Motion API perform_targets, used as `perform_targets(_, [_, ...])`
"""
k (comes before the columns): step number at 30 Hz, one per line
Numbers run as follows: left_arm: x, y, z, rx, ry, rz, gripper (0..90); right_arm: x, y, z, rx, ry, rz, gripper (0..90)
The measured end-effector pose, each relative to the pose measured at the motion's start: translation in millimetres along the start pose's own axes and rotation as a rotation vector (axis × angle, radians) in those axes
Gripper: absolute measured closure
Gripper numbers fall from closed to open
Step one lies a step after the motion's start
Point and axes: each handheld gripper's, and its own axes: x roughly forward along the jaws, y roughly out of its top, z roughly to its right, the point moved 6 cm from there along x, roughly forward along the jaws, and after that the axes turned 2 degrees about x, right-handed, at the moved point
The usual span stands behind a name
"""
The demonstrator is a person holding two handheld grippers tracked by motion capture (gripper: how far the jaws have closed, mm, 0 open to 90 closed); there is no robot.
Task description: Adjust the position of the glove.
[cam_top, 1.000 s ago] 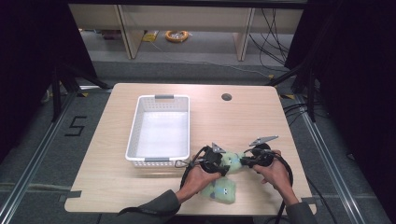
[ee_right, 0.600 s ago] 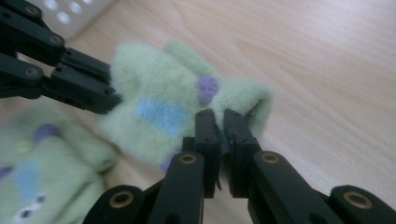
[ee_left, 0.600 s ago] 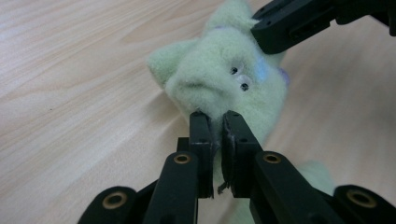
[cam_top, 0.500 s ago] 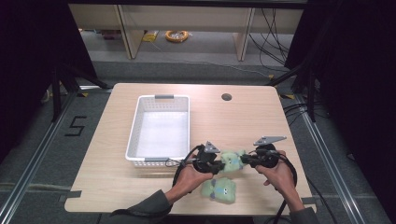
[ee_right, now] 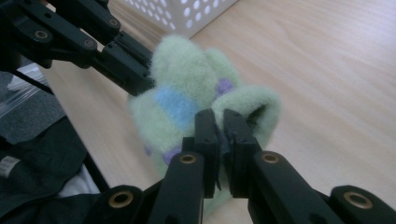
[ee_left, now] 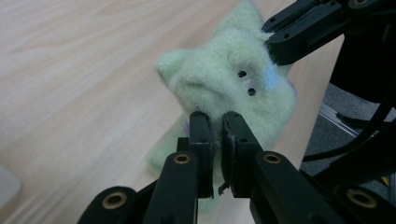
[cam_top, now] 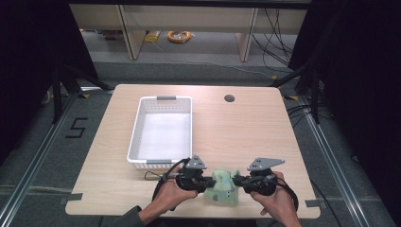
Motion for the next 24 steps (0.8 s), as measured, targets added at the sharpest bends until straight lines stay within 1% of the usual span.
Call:
perform_targets(1, [-0.3,-2.5,-0.9,0.018,0.003,-0.002,82.7,1.1,-2.7,-2.3,-0.010,0.011,-0.006,86.0])
perform_targets(2, [-0.4,-5.9,-1.3,0.023,0.005,-0.013,82.7,2.4,-5.9,-5.7,0.007,0.024,-0.015,86.0])
perform_targets(3, [0.4,-8.6,-1.2,0.015,-0.001,-0.016,82.7,3.0,-8.0,-6.1,-0.006,0.015,-0.014,85.9])
perform_targets(4, [1.2,-11.1,-1.1,0.004,-0.005,-0.020,82.6,4.8,-10.8,-7.6,-0.011,0.020,-0.023,85.9])
perform_targets(5, [1.7,-13.1,-2.3,0.010,-0.002,-0.024,82.7,6.0,-12.6,-9.4,-0.001,0.030,-0.030,85.9])
perform_targets(6, [2.5,-15.0,-2.5,0.001,-0.006,-0.029,82.7,6.3,-14.2,-11.3,0.012,0.029,-0.034,85.9])
perform_targets(9, [3.9,-17.0,-3.1,0.001,-0.013,-0.028,82.6,8.3,-17.0,-12.7,0.010,0.037,-0.045,85.9])
perform_targets(10, [4.2,-17.5,-4.3,0.017,-0.006,-0.027,82.5,10.2,-19.6,-13.4,0.012,0.043,-0.050,85.7])
perform_targets(11, [4.6,-17.9,-4.4,0.021,-0.001,-0.028,82.5,11.3,-21.5,-13.3,0.015,0.042,-0.042,85.6])
perform_targets(12, [5.4,-18.4,-4.4,0.009,-0.007,-0.025,82.5,10.9,-23.7,-13.2,0.021,0.038,-0.049,85.5])
perform_targets(13, [6.0,-19.6,-5.4,0.012,-0.015,-0.032,82.5,12.2,-25.9,-14.6,0.037,0.046,-0.047,85.5])
perform_targets(14, [6.0,-19.6,-5.4,0.012,-0.015,-0.032,82.4,12.7,-27.9,-14.6,0.031,0.046,-0.054,85.4])
perform_targets(15, [7.8,-22.9,-5.5,0.009,-0.013,-0.042,82.4,14.7,-28.6,-15.3,0.032,0.049,-0.038,84.9])
perform_targets(16, [8.5,-23.8,-5.0,0.000,-0.012,-0.039,82.2,13.8,-30.0,-14.8,0.024,0.048,-0.057,84.2])
perform_targets(17, [9.2,-25.2,-6.6,-0.001,-0.005,-0.042,82.0,14.4,-30.4,-15.7,0.038,0.050,-0.054,83.6])
perform_targets(18, [9.6,-25.4,-7.4,-0.006,-0.005,-0.038,81.8,16.0,-31.4,-14.9,0.034,0.049,-0.054,82.4])
perform_targets(19, [9.9,-25.0,-8.8,-0.013,-0.002,-0.029,81.6,17.7,-32.4,-15.2,0.054,0.052,-0.053,82.0])
perform_targets(20, [9.9,-25.0,-8.8,-0.013,-0.002,-0.029,81.3,17.7,-32.4,-15.2,0.054,0.052,-0.053,82.0])
perform_targets(21, [10.1,-23.6,-10.5,-0.032,0.002,-0.015,81.0,18.7,-33.3,-13.0,0.043,0.051,-0.048,80.0])
perform_targets(22, [9.8,-22.7,-11.7,-0.027,0.000,-0.014,80.7,18.9,-33.6,-12.6,0.037,0.066,-0.052,79.0])
perform_targets(23, [9.8,-22.7,-11.7,-0.027,0.000,-0.014,80.2,16.2,-34.3,-12.6,0.059,0.054,-0.072,78.5])
perform_targets(24, [8.0,-20.1,-12.6,-0.040,-0.003,0.000,79.8,16.2,-33.8,-11.5,0.047,0.053,-0.064,77.8])
